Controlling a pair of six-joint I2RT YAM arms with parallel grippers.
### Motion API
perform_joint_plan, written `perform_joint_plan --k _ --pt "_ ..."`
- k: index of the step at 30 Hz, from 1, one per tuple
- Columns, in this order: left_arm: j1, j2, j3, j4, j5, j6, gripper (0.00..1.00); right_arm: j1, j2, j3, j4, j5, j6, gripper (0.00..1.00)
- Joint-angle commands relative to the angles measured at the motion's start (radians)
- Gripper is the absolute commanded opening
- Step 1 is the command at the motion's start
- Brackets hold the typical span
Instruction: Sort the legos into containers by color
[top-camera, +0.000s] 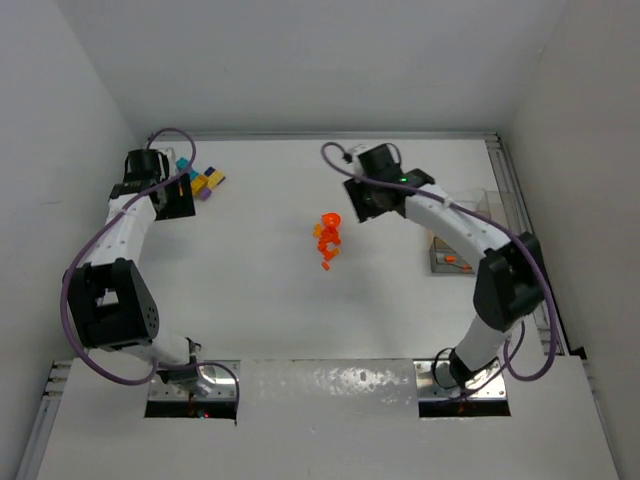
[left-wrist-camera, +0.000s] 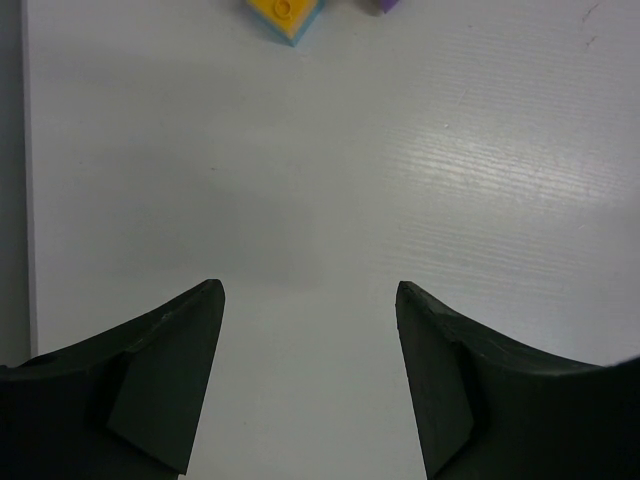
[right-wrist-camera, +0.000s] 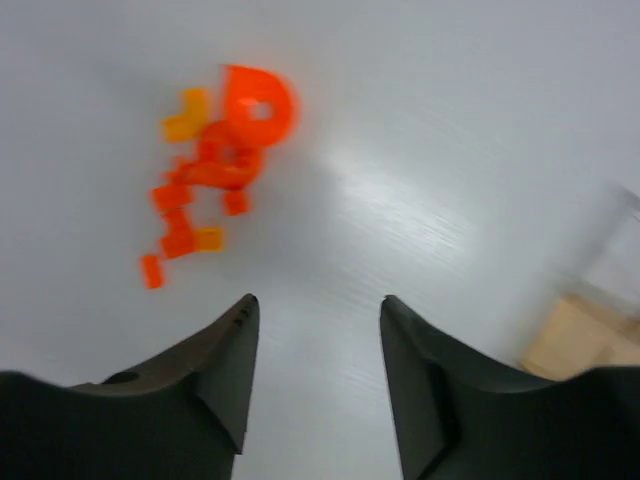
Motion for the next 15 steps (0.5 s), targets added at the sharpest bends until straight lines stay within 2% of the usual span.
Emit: perform_joint_plan --k 1,4,6,10,12,15 --pt "-0.006 -0.003 0.052 0.018 0.008 0.004 0.68 0.144 0.124 0.100 -0.047 -0.179 -0.059 0.53" --pt "-0.006 -0.018 0.038 0.023 -0.004 0.007 0.68 0.228 0.163 0.090 0.002 -0.177 -0.019 0.59" --pt "-0.006 -0.026 0.021 0.030 -0.009 0.009 0.68 0.259 0.183 0.068 0.046 -0.185 0.018 0.59" --pt "-0.006 -0.023 0.013 0.036 -0.001 0.006 0.68 0.342 0.259 0.047 0.086 -0.191 0.036 0.58" --pt "-0.006 -0.021 0.021 0.038 0.007 0.001 0.68 0.347 0.293 0.070 0.086 -0.215 0.065 0.57" --pt "-0.009 -0.021 0.030 0.030 0.010 0.001 0.67 0.347 0.333 0.090 0.084 -0.159 0.096 0.51"
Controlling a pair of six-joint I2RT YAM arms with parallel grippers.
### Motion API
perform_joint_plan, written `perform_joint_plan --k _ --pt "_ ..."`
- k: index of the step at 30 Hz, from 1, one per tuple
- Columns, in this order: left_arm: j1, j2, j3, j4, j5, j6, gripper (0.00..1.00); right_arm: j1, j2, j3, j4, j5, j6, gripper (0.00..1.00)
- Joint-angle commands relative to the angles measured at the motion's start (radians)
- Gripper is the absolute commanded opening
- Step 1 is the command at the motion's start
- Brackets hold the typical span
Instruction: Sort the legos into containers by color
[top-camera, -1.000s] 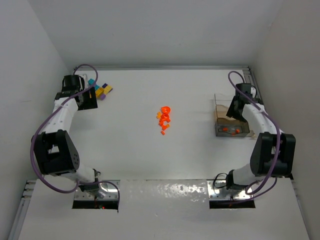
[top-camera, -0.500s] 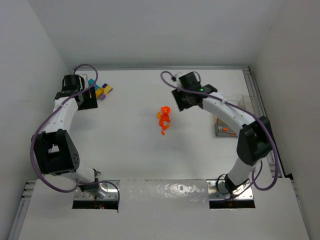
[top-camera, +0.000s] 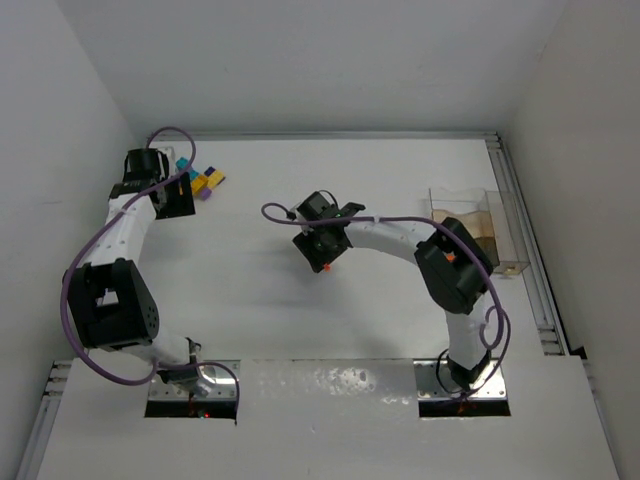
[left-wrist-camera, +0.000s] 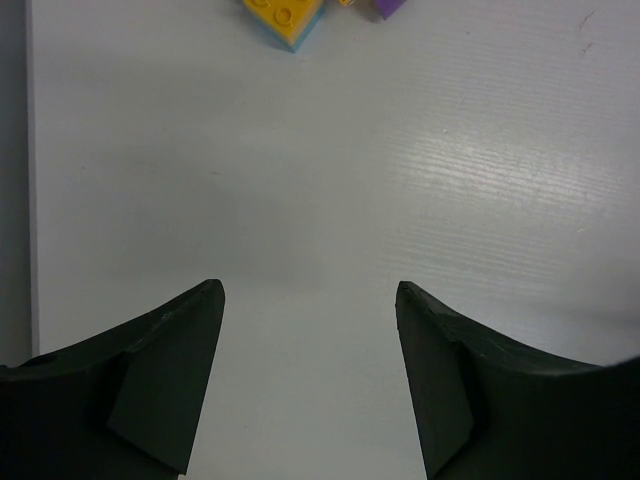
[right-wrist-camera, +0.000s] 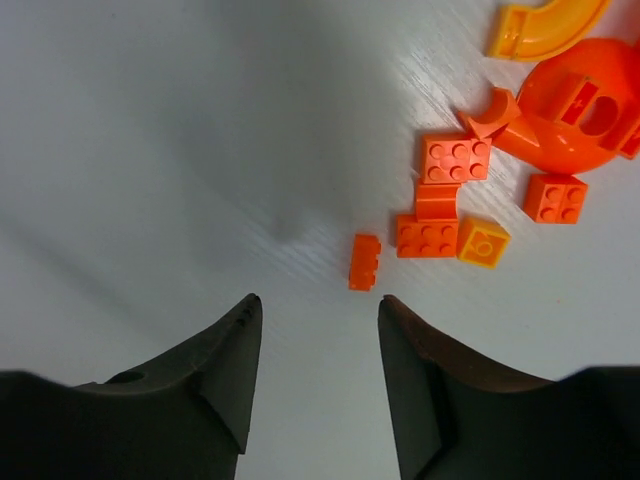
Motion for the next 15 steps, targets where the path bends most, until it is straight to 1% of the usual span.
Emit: perform_joint_plan --k 1,4,9,13,15 --pt "-0.007 -0.023 0.026 0.025 0.008 0.001 0.68 -0.004 0.027 0.045 0.033 0.038 0.062 0.49" --pt "-0.007 -0.025 0.026 0.022 0.011 0.001 0.68 -0.004 0.053 0.039 0.027 0.061 0.064 0.47" --pt "-0.008 -0.025 0.029 0.020 0.012 -0.001 0.68 -0.005 0.075 -0.013 0.081 0.024 0.073 0.44" --pt "-0.008 -0.026 0.032 0.017 0.012 -0.001 0.68 -0.005 0.090 -0.018 0.113 0.044 0.076 0.38" --pt "-0.010 -0.029 0.030 0.019 0.012 -0.001 0.68 -0.008 0.107 -0.008 0.112 0.057 0.076 0.32"
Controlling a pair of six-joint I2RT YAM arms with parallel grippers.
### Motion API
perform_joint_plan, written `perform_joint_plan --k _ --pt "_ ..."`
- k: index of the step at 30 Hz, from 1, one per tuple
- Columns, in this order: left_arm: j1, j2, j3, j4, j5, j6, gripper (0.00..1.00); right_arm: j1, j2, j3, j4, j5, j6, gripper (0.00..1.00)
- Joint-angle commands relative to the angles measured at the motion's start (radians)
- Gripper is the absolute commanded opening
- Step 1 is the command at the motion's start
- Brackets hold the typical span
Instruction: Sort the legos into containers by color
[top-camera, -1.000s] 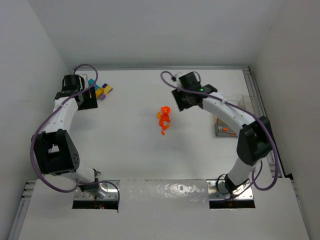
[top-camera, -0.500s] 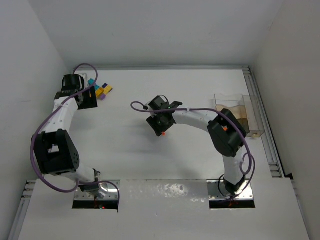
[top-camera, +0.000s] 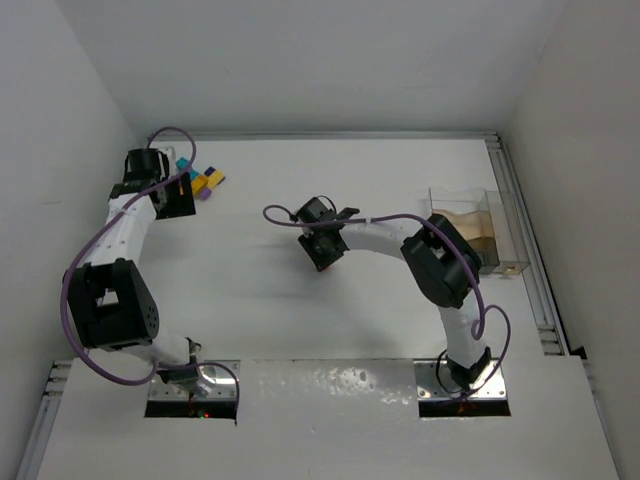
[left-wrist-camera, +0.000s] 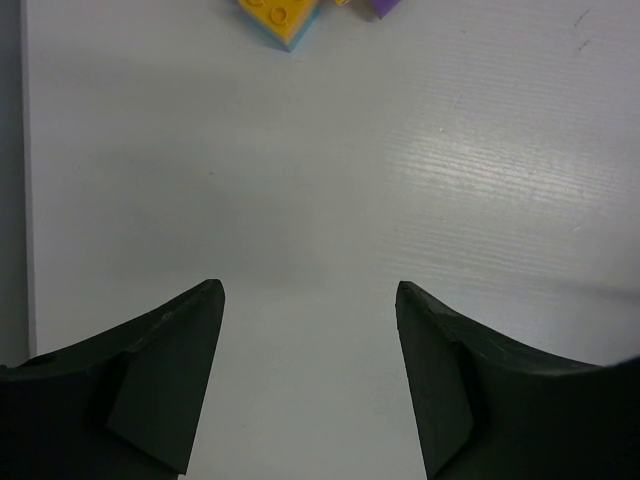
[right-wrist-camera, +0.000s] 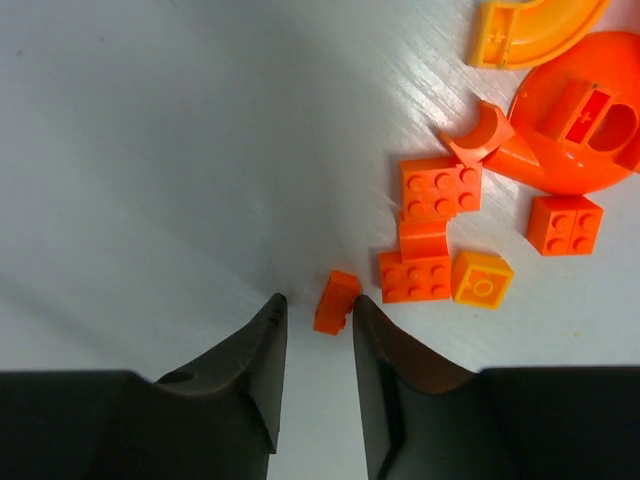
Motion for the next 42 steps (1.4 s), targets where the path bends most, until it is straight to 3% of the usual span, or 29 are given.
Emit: perform_joint_plan --k 1,7,8,11,17,19,20,26,27,30,31,34,38,42 --pt "-0.007 -0.029 0.032 0.020 0.007 0.001 0.68 -0.008 0.032 0.014 0.037 0.026 0.013 0.30" --pt "-0.006 -0.037 0.026 0.018 -0.004 0.004 0.68 -0.011 0.013 -0.010 0.014 0.029 0.020 0.26" --pt "-0.006 -0.037 0.021 0.020 -0.004 0.003 0.68 -0.011 0.010 -0.014 0.017 0.026 0.023 0.23" --pt "-0.006 -0.039 0.020 0.023 -0.001 0.003 0.68 -0.010 0.006 -0.006 -0.006 0.020 0.027 0.00" --pt "-0.006 -0.040 0.018 0.024 -0.005 0.006 0.68 -0.031 -0.172 -0.041 0.022 0.018 0.049 0.00" --pt "-0.007 -0.040 0.017 0.026 -0.005 0.006 0.68 -0.168 -0.312 -0.108 -0.002 0.025 0.110 0.00" --pt "-0.007 -0.040 0.017 0.026 -0.007 0.006 0.68 -0.169 -0.313 -0.109 -0.003 0.025 0.110 0.00" --pt "-0.007 -0.040 0.006 0.033 -0.014 0.006 0.68 -0.581 -0.603 -0.368 0.013 0.135 0.300 0.00" --pt "-0.006 -0.039 0.003 0.036 -0.013 0.007 0.68 -0.676 -0.629 -0.394 0.013 0.144 0.308 0.00" --pt "-0.007 -0.034 0.003 0.038 0.002 0.028 0.67 -0.801 -0.683 -0.472 0.007 0.181 0.311 0.00" --pt "-0.010 -0.031 0.012 0.026 0.025 0.061 0.65 -0.827 -0.683 -0.477 0.002 0.205 0.306 0.00" --pt "-0.064 -0.011 0.045 -0.057 0.267 0.260 0.61 -0.892 -0.666 -0.486 -0.004 0.226 0.303 0.00" --pt "-0.150 0.000 0.056 -0.167 0.393 0.450 0.61 -0.930 -0.625 -0.489 0.013 0.224 0.300 0.00" --pt "-0.251 -0.006 0.012 -0.224 0.413 0.513 0.61 -0.932 -0.570 -0.479 0.016 0.221 0.306 0.00"
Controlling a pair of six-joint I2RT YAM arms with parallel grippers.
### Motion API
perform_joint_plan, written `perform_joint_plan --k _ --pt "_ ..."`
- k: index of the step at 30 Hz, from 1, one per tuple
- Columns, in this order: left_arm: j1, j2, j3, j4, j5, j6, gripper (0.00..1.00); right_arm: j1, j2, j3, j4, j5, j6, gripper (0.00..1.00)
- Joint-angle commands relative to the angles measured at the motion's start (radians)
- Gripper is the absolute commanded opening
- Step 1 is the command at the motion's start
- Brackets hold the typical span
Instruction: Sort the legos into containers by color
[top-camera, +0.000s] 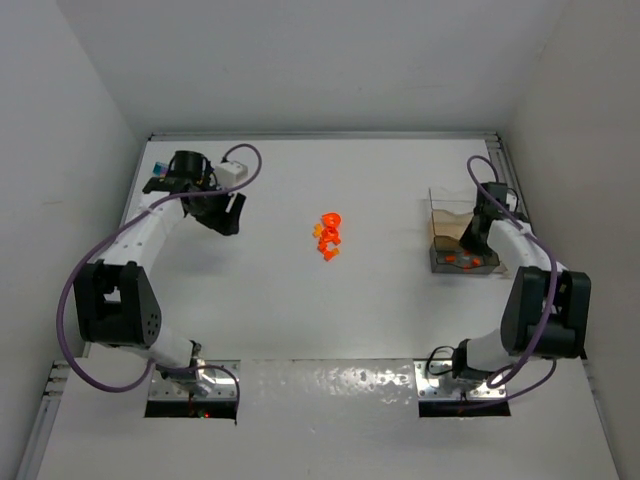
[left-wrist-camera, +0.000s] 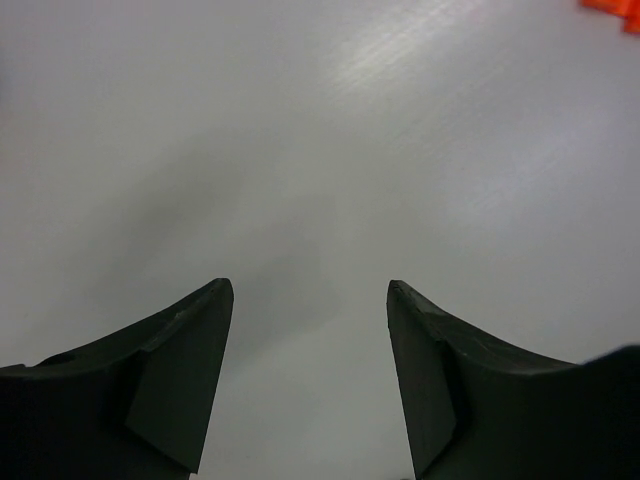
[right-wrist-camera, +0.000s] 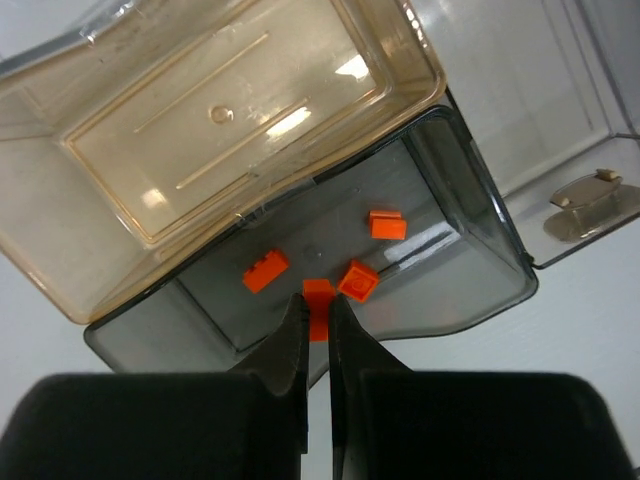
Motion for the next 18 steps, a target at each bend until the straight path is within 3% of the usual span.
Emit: perform_joint_plan --k 1,2,5,9,12,13,15,16,17,18 --pt "-0.050 -0.011 -0.014 -0.069 0.099 0.130 0.61 0.000 0.032 0.018 0.023 0.008 0.024 0.00" --pt "-0.056 -0.013 -0.022 -0.066 0.104 0.130 0.61 0.000 0.037 0.017 0.023 0.007 0.027 0.00" --pt "-0.057 -0.021 -0.045 -0.046 0.098 0.125 0.61 0.000 0.041 0.021 0.018 0.020 0.027 0.18" --pt "-0.057 -0.022 -0.050 -0.023 0.073 0.104 0.62 0.000 0.018 0.050 -0.016 0.051 -0.011 0.59" --pt "-0.056 -0.016 -0.048 -0.003 0.082 0.085 0.66 0.002 -0.008 0.083 -0.039 0.069 -0.055 0.66" --pt "-0.057 -0.013 -0.047 0.000 0.084 0.075 0.71 0.003 -0.028 0.099 -0.040 0.063 -0.072 0.67" --pt "-0.057 -0.005 -0.041 0.002 0.087 0.067 0.82 0.012 -0.048 0.116 -0.030 0.030 -0.146 0.58" --pt "-0.057 -0.002 -0.039 0.000 0.085 0.067 0.84 0.038 -0.066 0.133 -0.013 0.020 -0.179 0.27" --pt "-0.057 0.002 -0.036 0.001 0.075 0.067 0.86 0.058 -0.072 0.144 -0.007 0.037 -0.238 0.12" --pt "-0.057 0.004 -0.036 0.001 0.067 0.065 0.87 0.086 -0.074 0.158 -0.007 0.058 -0.267 0.04"
